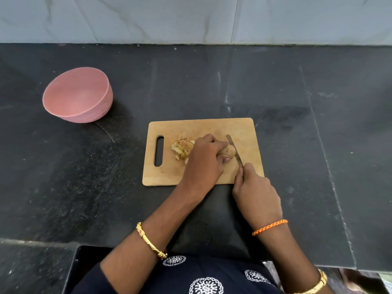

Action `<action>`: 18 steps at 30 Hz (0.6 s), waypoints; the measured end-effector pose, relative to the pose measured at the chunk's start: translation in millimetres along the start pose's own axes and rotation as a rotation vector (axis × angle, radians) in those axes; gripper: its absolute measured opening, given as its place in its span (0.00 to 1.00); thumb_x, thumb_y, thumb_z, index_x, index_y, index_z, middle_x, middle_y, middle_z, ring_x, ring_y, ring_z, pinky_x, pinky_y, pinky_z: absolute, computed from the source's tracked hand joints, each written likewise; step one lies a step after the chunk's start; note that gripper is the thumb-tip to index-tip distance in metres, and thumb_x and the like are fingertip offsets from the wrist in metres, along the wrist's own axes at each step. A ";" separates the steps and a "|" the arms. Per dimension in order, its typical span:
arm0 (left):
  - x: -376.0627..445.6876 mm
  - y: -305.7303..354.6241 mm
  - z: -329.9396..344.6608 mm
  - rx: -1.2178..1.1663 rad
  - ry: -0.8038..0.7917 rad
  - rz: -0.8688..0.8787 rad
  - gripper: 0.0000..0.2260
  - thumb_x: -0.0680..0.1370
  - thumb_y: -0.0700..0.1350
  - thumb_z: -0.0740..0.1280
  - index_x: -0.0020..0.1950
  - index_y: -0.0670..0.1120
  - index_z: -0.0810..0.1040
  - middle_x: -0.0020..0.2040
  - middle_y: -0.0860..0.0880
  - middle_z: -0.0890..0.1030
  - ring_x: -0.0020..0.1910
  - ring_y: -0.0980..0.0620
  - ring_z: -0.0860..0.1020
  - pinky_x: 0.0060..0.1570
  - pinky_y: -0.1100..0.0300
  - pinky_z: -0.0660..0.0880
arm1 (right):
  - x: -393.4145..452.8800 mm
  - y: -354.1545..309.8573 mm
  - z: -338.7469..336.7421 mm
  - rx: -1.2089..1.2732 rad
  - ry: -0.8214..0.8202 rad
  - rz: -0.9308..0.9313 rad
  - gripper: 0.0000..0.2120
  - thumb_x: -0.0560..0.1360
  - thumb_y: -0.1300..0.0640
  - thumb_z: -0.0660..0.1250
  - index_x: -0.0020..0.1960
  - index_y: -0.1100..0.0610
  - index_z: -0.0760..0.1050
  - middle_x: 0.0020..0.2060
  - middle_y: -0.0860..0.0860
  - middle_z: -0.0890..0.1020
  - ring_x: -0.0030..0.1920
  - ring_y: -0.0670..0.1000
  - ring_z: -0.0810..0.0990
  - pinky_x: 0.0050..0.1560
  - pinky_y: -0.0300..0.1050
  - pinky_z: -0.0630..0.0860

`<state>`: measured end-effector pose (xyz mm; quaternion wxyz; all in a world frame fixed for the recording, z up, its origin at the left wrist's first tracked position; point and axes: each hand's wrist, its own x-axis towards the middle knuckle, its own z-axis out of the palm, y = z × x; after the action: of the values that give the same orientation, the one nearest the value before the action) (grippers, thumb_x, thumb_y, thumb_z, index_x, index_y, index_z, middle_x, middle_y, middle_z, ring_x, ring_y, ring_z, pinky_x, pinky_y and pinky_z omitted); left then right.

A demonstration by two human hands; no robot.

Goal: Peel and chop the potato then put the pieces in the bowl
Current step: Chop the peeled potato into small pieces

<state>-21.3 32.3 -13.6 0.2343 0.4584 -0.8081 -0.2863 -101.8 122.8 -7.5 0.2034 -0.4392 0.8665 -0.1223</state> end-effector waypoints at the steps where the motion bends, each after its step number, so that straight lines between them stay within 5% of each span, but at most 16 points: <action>1: -0.3 -0.3 0.6 -0.002 0.002 0.003 0.14 0.73 0.39 0.70 0.58 0.45 0.80 0.45 0.54 0.75 0.49 0.55 0.72 0.51 0.73 0.63 | -0.4 0.6 0.5 -0.002 0.007 0.002 0.11 0.82 0.49 0.47 0.46 0.55 0.61 0.28 0.50 0.65 0.32 0.56 0.69 0.34 0.46 0.67; 18: 1.3 -2.8 -3.7 -0.043 -0.038 0.032 0.15 0.72 0.40 0.72 0.58 0.43 0.80 0.48 0.49 0.80 0.48 0.53 0.76 0.54 0.62 0.72 | -3.7 8.5 -12.7 0.292 0.085 0.033 0.15 0.80 0.49 0.53 0.37 0.55 0.63 0.33 0.58 0.74 0.37 0.63 0.74 0.39 0.53 0.73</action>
<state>-17.9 29.0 -12.7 0.2335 0.4346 -0.8133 -0.3084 -111.7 131.2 1.3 0.2300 -0.3850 0.8545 -0.2620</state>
